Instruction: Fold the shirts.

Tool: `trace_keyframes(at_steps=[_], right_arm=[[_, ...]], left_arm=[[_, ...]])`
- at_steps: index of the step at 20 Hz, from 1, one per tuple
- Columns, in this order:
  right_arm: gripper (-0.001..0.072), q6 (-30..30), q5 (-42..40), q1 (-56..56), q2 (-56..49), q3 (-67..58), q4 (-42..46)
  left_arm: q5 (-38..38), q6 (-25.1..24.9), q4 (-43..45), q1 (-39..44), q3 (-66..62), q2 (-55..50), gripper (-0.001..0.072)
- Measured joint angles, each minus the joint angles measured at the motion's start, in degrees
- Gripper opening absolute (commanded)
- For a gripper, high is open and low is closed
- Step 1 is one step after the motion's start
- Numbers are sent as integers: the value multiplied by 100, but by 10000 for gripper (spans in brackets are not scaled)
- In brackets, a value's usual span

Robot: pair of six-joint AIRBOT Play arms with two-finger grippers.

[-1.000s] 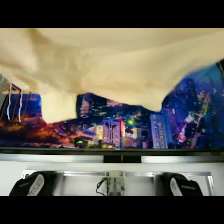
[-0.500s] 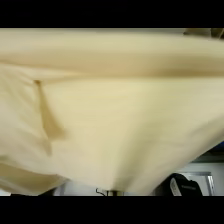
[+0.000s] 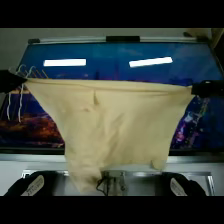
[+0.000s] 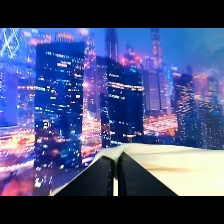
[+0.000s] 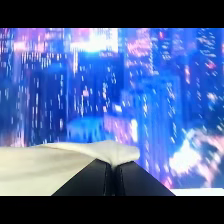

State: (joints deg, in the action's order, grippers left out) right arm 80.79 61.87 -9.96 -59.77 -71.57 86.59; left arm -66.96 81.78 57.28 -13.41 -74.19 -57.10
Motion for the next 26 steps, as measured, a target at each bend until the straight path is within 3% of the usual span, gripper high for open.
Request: trace_keyframes(at_steps=[6, 9, 11, 13, 16, 20, 26], right_arm=[[73, 332, -2660, 382, -1978, 94, -1176], [74, 407, -3379, 487, -2603, 103, -1456], [74, 411, -3447, 507, -2837, 105, -1528], [74, 391, -3272, 516, -2879, 103, -1493], [74, 116, -2435, 463, -2726, 101, -1027], [74, -24, -955, 280, -2638, 116, -601], [74, 245, -127, 177, -2938, 131, -866]], left_arm=[[2448, -133, -433, 1005, -214, -2441, 35], [3335, -149, -798, 1259, -417, -3182, 37], [3449, -229, -931, 1344, -485, -3464, 36], [3082, -520, -988, 1285, -555, -3574, 36], [1703, -811, -837, 1014, -658, -3611, 36], [-4, -730, -125, 697, -649, -3639, 35], [-472, -367, 376, 730, -476, -3821, 36]])
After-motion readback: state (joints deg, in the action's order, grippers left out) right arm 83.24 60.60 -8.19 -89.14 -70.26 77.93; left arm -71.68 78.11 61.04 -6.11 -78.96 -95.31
